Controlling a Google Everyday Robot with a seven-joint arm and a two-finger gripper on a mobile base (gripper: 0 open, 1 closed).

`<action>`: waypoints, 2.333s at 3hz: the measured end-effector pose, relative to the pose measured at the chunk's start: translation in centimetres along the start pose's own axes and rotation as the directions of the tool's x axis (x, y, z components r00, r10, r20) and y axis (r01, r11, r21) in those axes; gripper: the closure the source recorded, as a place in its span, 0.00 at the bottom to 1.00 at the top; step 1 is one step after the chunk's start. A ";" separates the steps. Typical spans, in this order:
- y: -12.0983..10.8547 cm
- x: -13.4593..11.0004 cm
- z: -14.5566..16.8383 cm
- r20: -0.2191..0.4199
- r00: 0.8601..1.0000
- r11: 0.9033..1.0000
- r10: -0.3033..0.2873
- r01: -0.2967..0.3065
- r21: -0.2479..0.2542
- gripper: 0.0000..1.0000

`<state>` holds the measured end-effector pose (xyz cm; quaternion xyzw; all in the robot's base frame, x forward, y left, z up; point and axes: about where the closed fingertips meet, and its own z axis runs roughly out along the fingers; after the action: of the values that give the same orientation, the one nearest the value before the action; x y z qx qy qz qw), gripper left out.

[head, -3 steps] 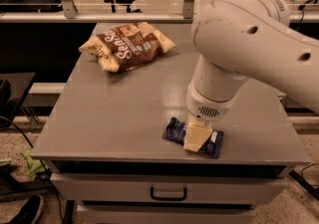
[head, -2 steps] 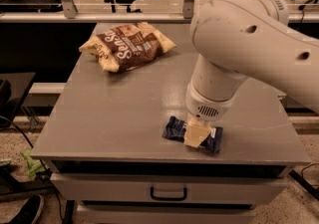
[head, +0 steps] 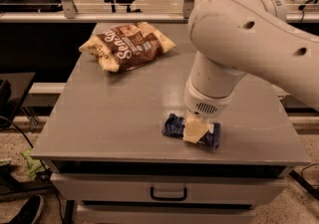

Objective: Move rxbar blueberry near brown chip bag

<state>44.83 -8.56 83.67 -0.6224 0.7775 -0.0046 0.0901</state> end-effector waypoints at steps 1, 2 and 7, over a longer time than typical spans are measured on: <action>-2.0 -1.5 -0.9 0.025 1.000 1.000 -0.019 0.018 0.010 1.00; -5.4 -4.1 -1.3 0.059 0.997 0.999 -0.044 0.044 0.009 1.00; -19.7 -13.8 0.9 0.121 0.992 0.998 -0.023 0.017 0.054 0.86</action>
Offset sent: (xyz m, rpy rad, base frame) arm 0.1133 0.0533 0.0420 0.0992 -0.0385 0.0901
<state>66.87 0.52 87.03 -0.6267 0.7638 0.0118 0.1539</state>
